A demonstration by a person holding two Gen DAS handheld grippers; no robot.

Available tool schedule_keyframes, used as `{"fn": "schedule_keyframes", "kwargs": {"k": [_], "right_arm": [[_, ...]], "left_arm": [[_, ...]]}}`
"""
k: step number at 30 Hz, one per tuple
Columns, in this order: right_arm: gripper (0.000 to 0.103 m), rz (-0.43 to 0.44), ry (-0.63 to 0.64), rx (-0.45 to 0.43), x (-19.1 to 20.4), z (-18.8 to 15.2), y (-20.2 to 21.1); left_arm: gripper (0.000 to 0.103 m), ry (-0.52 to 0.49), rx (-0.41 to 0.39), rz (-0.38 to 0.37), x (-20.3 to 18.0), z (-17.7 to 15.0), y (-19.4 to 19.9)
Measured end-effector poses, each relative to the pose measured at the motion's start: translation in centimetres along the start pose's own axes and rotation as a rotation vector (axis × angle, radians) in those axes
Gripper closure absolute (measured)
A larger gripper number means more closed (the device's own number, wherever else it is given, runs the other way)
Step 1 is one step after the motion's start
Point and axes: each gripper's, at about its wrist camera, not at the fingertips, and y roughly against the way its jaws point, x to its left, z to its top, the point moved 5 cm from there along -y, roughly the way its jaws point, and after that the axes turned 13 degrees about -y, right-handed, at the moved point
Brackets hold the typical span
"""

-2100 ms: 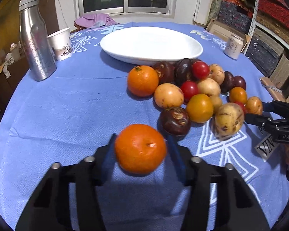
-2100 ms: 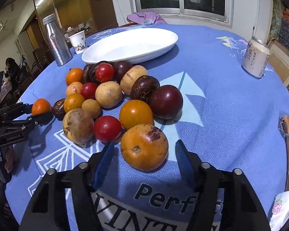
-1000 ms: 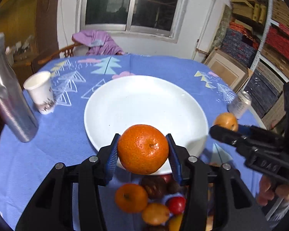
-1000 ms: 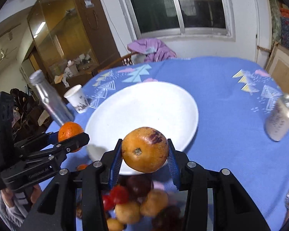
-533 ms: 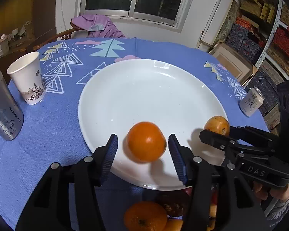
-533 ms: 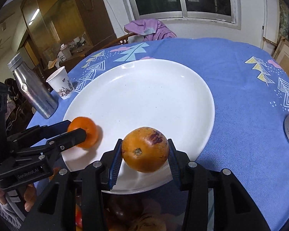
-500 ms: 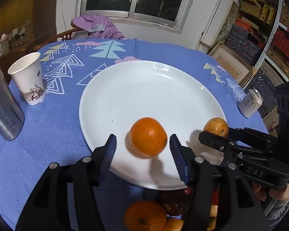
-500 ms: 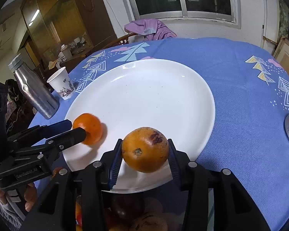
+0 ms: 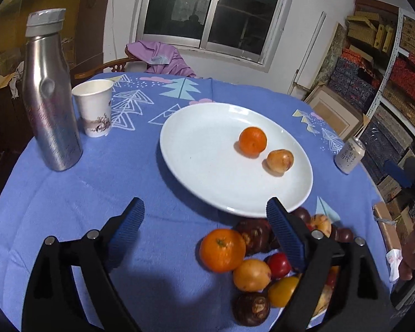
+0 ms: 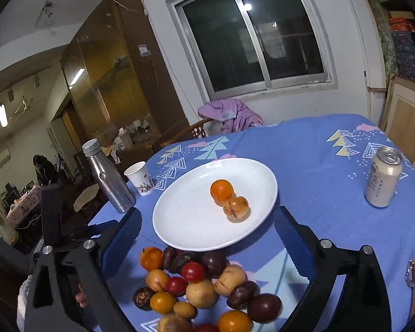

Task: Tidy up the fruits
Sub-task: 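Move both open grippers back toward the fruit cluster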

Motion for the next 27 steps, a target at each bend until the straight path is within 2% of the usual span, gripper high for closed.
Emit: {"fn": "schedule_keyframes", "kwargs": {"k": [3, 8, 15, 19, 23, 27], "right_arm": [[0.006, -0.088, 0.046, -0.029, -1.9, -2.0, 1.6], [0.005, -0.162, 0.026, 0.009, -4.2, -3.6, 2.1], [0.005, -0.158, -0.081, 0.025, -6.3, -3.1, 2.0], [0.005, -0.147, -0.116, 0.023, -6.7, -3.1, 2.0], [0.005, -0.153, -0.126, 0.045, -7.0, -3.5, 1.6], [0.005, -0.179, -0.077, 0.100, -6.3, -4.3, 0.7]], "left_arm": [[0.015, -0.035, 0.031, 0.033, -0.7, -1.9, -0.4], [0.015, -0.087, 0.072, 0.051, -1.8, -3.3, -1.6], [0.013, -0.110, 0.129, 0.076, -1.7, -3.9, -3.4], [0.004, -0.105, 0.111, 0.119, -0.4, -3.8, -2.8], [0.004, -0.110, 0.075, 0.195, 0.6, -3.8, -1.2], [0.004, -0.145, 0.069, 0.194, -0.1, -4.4, -0.8]]}}
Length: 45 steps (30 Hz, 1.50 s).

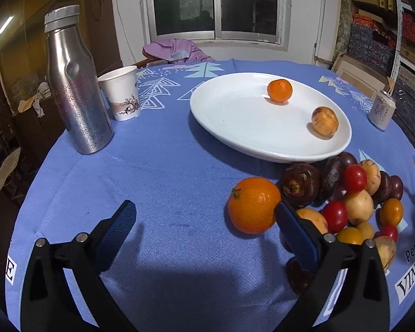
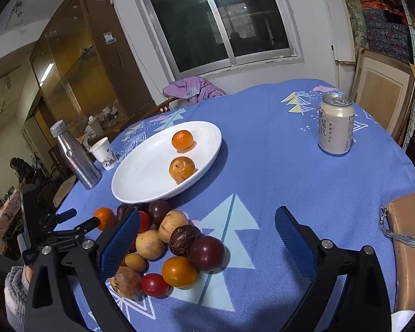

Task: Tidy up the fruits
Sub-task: 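Move both open grippers back toward the fruit cluster, then grasp a mandarin with the left gripper while the right gripper grasps a dark red plum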

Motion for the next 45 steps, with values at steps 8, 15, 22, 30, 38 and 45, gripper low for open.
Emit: {"fn": "schedule_keyframes", "kwargs": {"k": [8, 15, 22, 30, 38, 45], "right_arm": [[0.005, -0.025, 0.088, 0.018, 1.0, -1.3, -0.6], [0.005, -0.059, 0.091, 0.003, 0.8, -1.6, -1.1], [0.016, -0.076, 0.071, 0.040, 0.2, -2.0, -1.9], [0.043, -0.042, -0.026, 0.176, -1.3, -3.0, -4.3], [0.055, 0.054, -0.143, 0.290, -1.9, -4.1, -5.9], [0.064, 0.048, -0.113, 0.279, -1.2, -4.2, -5.7]], "left_arm": [[0.019, -0.070, -0.034, -0.062, -2.2, 0.8, -0.4], [0.048, -0.074, -0.037, -0.194, -3.6, 1.2, -1.2], [0.047, 0.009, -0.004, -0.272, -2.8, 1.1, -2.4], [0.057, 0.034, -0.006, -0.306, -3.1, 1.0, -2.4], [0.057, 0.040, -0.005, -0.312, -3.0, 0.8, -2.4], [0.058, 0.039, -0.011, -0.313, -2.9, 0.8, -2.1]]}}
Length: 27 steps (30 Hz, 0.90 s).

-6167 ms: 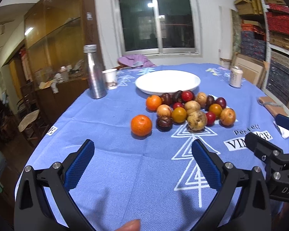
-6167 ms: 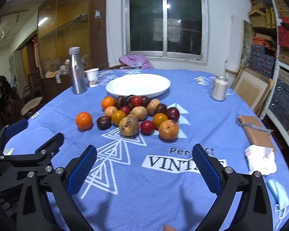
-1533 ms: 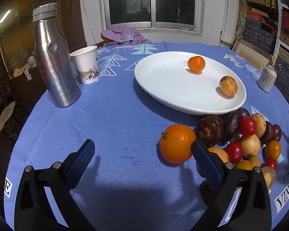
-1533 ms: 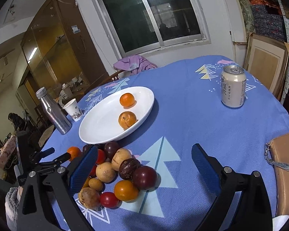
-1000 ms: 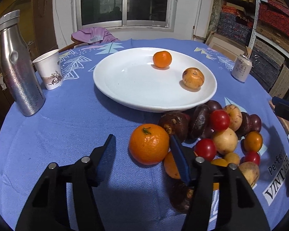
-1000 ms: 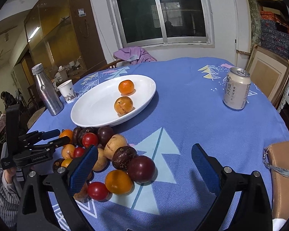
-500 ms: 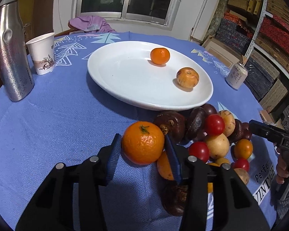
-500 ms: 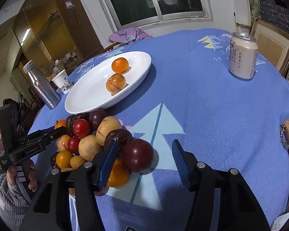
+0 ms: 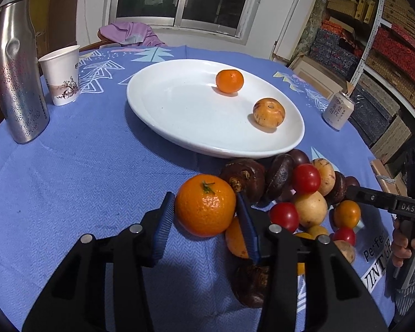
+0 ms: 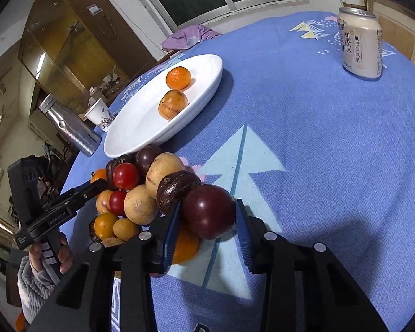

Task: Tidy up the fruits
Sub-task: 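Grasp a mandarin with the left gripper while the right gripper grasps a dark red plum, then lower both fruits onto the white plate and open both grippers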

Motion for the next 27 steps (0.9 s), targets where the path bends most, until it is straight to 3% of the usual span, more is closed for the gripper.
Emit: {"fn": "schedule_keyframes", "kwargs": {"k": [5, 10, 13, 19, 23, 27], "right_arm": [[0.064, -0.020, 0.024, -0.029, 0.0, 0.3, 0.5], [0.064, 0.029, 0.024, -0.155, 0.4, 1.7, 3.8], [0.064, 0.082, 0.016, -0.175, 1.7, 2.8, 4.4], [0.064, 0.034, 0.091, -0.153, 6.6, 6.7, 1.6], [0.064, 0.020, 0.085, -0.177, 8.4, 10.1, -1.1], [0.064, -0.065, 0.108, -0.217, 8.6, 12.7, -4.3]], "left_arm": [[0.059, -0.007, -0.019, 0.028, 0.1, 0.2, 0.8], [0.059, -0.005, -0.118, 0.063, 0.3, 1.7, 4.0], [0.058, -0.010, -0.149, 0.099, 0.5, 3.8, 4.9], [0.058, 0.021, -0.121, 0.108, 0.7, 8.7, 1.8], [0.058, -0.002, -0.088, 0.137, 0.9, 9.0, -1.2], [0.058, 0.011, -0.059, 0.130, 2.1, 8.7, -2.5]]}}
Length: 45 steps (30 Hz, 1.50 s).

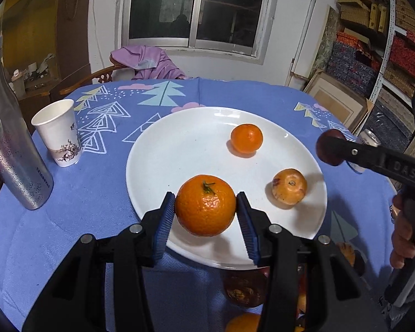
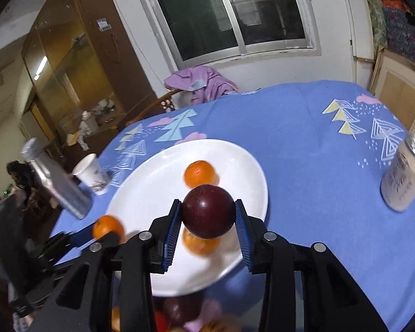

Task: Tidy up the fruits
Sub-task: 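Lower both fruits onto the white plate and open both grippers, then move both open grippers back to the fruit cluster toward dark fruits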

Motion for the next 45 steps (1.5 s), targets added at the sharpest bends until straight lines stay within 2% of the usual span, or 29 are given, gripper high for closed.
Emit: {"fn": "schedule_keyframes", "kwargs": {"k": [5, 8, 11, 14, 17, 18, 23, 24, 25, 26, 28, 30, 32, 36, 42, 45], "right_arm": [[0.062, -0.023, -0.027, 0.038, -1.2, 0.1, -3.4], [0.062, -0.010, -0.045, 0.038, -1.4, 0.2, -3.0], [0.061, 0.032, -0.049, 0.007, -0.8, 0.7, -0.5], [0.058, 0.067, -0.033, -0.034, 0.1, 0.5, 3.0], [0.036, 0.089, -0.010, -0.091, 0.5, -1.1, 7.3], [0.032, 0.087, -0.004, -0.108, 0.3, -1.8, 8.4], [0.028, 0.065, 0.014, -0.138, -2.5, -6.1, 11.4], [0.028, 0.046, 0.008, -0.129, -3.4, -6.7, 11.5], [0.027, 0.037, -0.004, -0.114, -4.1, -7.0, 11.4], [0.027, 0.037, -0.026, -0.101, -4.8, -7.0, 11.2], [0.027, 0.042, -0.077, -0.095, -5.8, -6.7, 11.2], [0.012, 0.051, -0.115, -0.101, -6.5, -6.4, 11.4], [0.008, 0.056, -0.134, -0.120, -6.7, -6.3, 11.8], [0.004, 0.088, -0.122, -0.133, -6.0, -6.2, 12.5], [0.004, 0.071, -0.093, -0.130, -5.4, -6.5, 12.4], [0.004, 0.060, -0.081, -0.130, -5.4, -6.5, 12.3]], "left_arm": [[0.058, 0.020, 0.029, 0.009, 1.3, -0.5, -1.1], [0.057, 0.036, 0.031, 0.016, 1.6, -0.8, -1.2], [0.049, 0.039, -0.005, 0.025, 1.7, -0.6, 0.0], [0.035, 0.037, -0.051, 0.042, 1.6, -0.5, 2.4], [0.025, 0.038, -0.082, 0.043, 1.3, -1.1, 4.6], [0.024, 0.039, -0.086, 0.039, 1.1, -1.5, 5.3], [0.023, -0.011, -0.053, 0.050, -1.1, -5.2, 7.0], [0.020, -0.027, -0.045, 0.059, -1.6, -5.7, 7.0], [0.013, -0.042, -0.043, 0.067, -2.1, -6.1, 7.0], [0.012, -0.060, -0.046, 0.080, -2.5, -6.3, 7.0], [0.012, -0.100, -0.054, 0.095, -3.4, -6.3, 6.8], [0.011, -0.125, -0.046, 0.093, -4.1, -6.4, 6.5], [0.011, -0.143, -0.022, 0.089, -4.5, -6.6, 5.7], [0.011, -0.163, 0.009, 0.085, -4.8, -6.6, 4.3], [0.008, -0.156, 0.023, 0.101, -4.0, -6.4, 3.4], [0.004, -0.148, 0.050, 0.132, -2.8, -6.8, 3.4]]}}
